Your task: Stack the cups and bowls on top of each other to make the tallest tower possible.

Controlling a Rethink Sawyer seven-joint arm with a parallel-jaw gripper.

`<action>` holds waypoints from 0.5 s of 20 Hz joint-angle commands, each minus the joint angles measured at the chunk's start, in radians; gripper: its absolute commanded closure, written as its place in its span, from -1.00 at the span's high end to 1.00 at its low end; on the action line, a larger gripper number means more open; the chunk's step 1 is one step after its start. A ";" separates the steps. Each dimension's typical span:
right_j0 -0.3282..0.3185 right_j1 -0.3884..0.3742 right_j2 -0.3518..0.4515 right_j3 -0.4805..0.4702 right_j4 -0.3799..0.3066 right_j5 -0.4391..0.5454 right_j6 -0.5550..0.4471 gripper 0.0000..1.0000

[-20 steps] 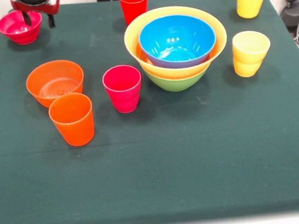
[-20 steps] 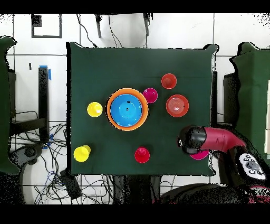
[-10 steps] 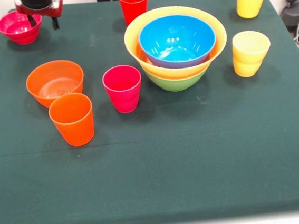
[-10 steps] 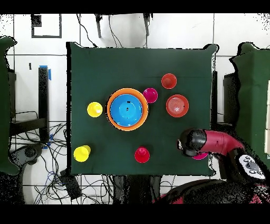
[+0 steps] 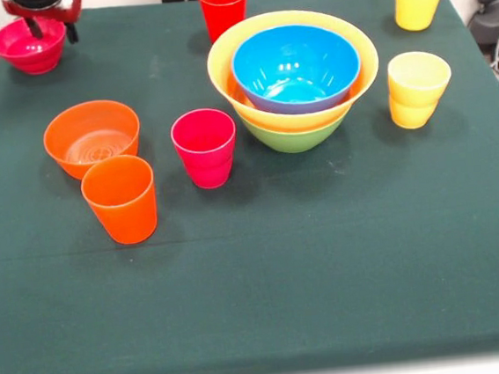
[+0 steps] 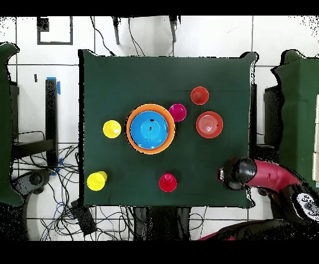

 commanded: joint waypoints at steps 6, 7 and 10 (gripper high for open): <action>0.048 0.052 0.050 -0.039 -0.008 -0.122 0.084 1.00; 0.050 0.052 0.049 -0.040 -0.008 -0.122 0.085 1.00; 0.052 0.054 0.048 -0.046 -0.005 -0.116 0.077 1.00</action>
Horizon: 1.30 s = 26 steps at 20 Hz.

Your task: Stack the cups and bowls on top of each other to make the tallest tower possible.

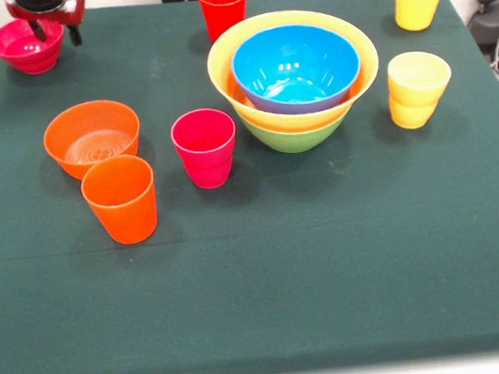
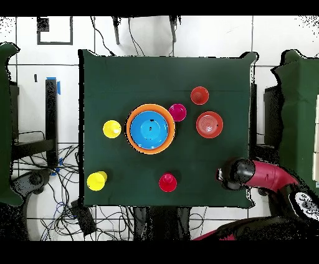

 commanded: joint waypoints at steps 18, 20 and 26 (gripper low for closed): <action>0.031 0.019 0.056 -0.038 0.014 -0.137 0.088 1.00; 0.049 0.033 0.043 -0.061 0.004 -0.134 0.102 1.00; 0.058 0.046 0.037 -0.073 0.008 -0.135 0.104 1.00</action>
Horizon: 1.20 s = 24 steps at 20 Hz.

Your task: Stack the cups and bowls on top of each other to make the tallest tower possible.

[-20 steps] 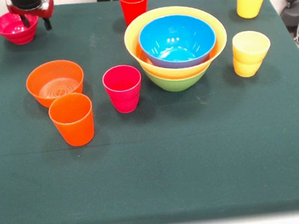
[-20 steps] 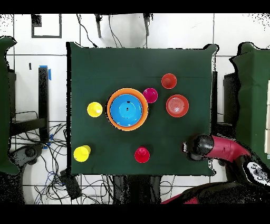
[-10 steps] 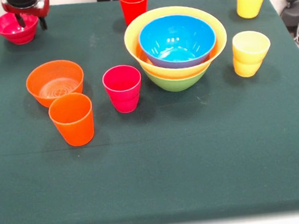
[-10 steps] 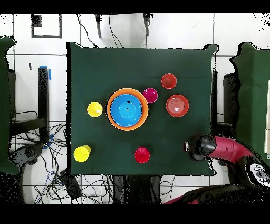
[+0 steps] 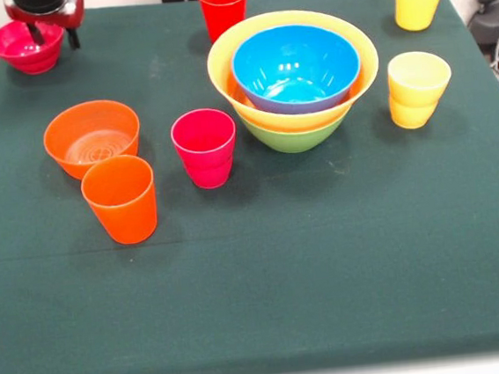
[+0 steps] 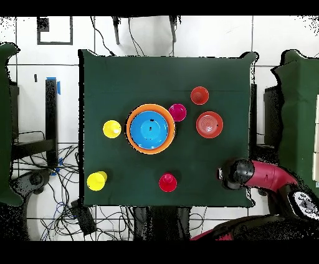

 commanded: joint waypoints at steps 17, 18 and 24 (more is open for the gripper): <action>0.041 0.082 0.041 -0.071 0.037 -0.132 0.124 1.00; 0.039 0.081 0.043 -0.071 0.039 -0.130 0.121 1.00; 0.042 0.079 0.035 -0.065 0.043 -0.143 0.132 -1.00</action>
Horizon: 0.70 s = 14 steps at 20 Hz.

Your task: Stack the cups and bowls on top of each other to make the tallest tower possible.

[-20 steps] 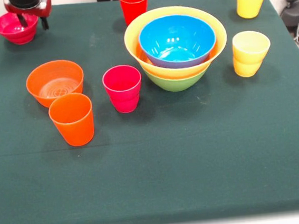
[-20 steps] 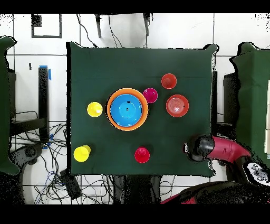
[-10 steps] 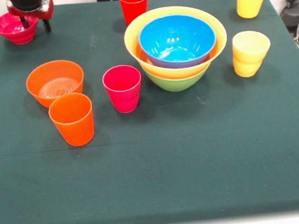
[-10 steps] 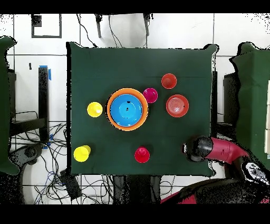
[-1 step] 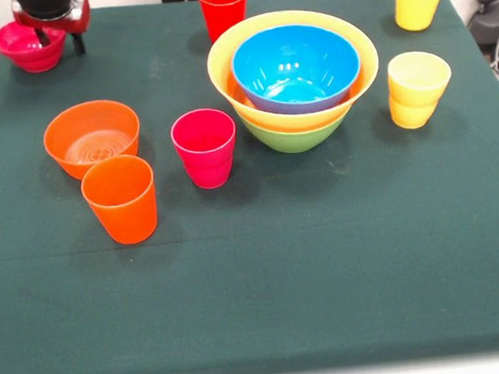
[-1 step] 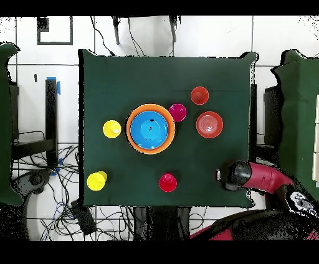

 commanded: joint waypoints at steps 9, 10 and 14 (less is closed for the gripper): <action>0.052 0.040 0.044 -0.067 0.039 -0.110 0.138 -1.00; 0.052 0.039 0.044 -0.065 0.039 -0.116 0.139 -1.00; 0.061 0.025 0.046 -0.052 0.050 -0.102 0.137 -1.00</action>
